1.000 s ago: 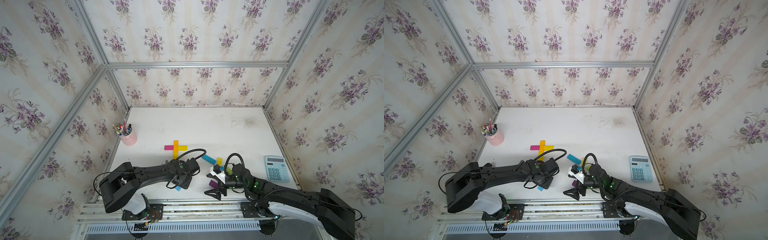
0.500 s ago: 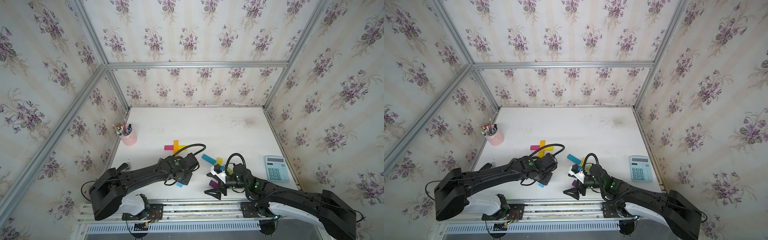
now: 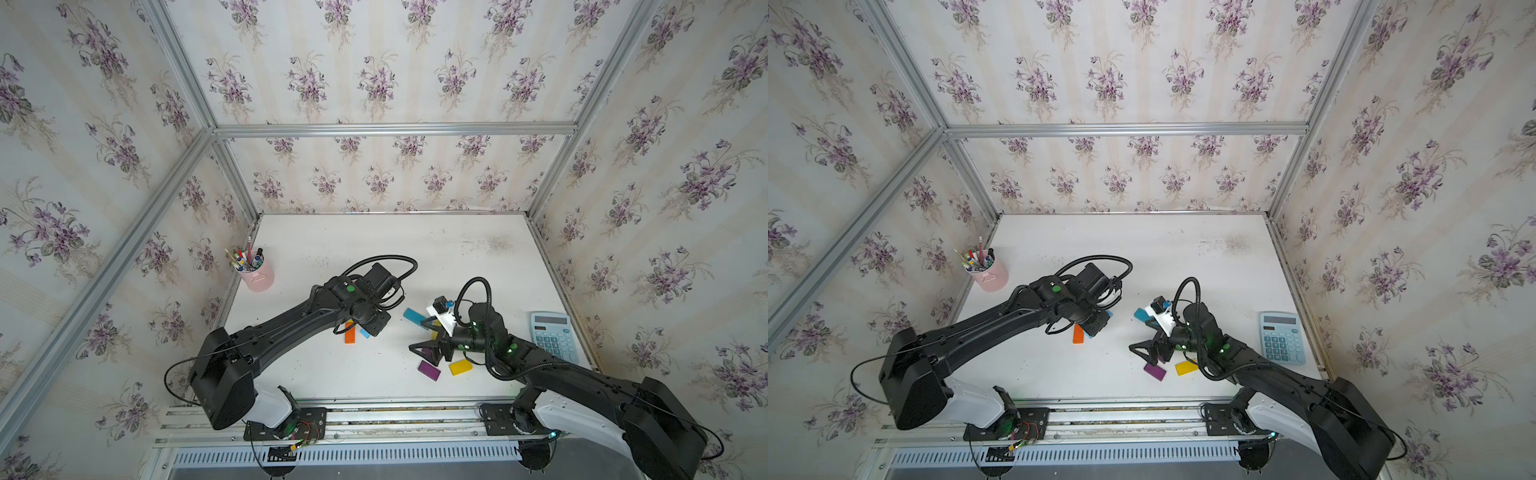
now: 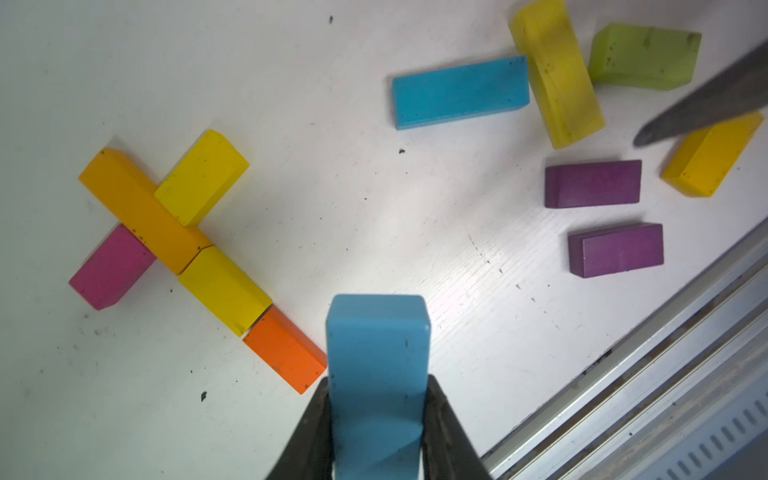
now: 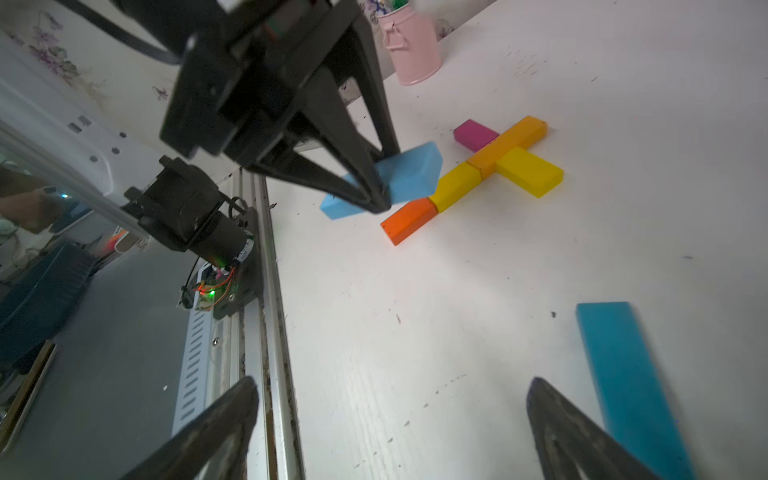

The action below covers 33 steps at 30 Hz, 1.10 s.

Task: Assemble the letter t with building blocks
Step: Assemble the building block at the center of the board.

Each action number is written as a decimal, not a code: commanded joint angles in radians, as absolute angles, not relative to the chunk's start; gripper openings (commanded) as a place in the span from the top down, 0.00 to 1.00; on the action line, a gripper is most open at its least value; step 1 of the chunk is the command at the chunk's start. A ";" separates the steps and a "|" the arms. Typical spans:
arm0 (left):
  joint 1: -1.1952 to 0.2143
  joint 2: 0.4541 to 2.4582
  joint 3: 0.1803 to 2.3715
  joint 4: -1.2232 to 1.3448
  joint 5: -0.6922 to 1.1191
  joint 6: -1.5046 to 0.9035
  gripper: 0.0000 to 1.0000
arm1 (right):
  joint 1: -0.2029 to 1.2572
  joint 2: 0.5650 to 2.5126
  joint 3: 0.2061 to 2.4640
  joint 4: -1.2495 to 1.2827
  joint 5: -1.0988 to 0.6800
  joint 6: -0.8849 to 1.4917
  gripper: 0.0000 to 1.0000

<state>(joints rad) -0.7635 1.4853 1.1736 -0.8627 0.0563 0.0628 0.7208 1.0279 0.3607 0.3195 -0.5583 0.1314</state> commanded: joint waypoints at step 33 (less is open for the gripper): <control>-0.698 1.759 1.133 -0.769 0.173 0.870 0.76 | 0.715 1.140 0.270 0.463 -0.564 0.081 0.00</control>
<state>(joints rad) -0.6987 1.7512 1.1358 -0.7780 0.1848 0.8539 0.7132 1.1362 0.2615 0.4294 -0.5510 0.1005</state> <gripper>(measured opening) 0.309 0.998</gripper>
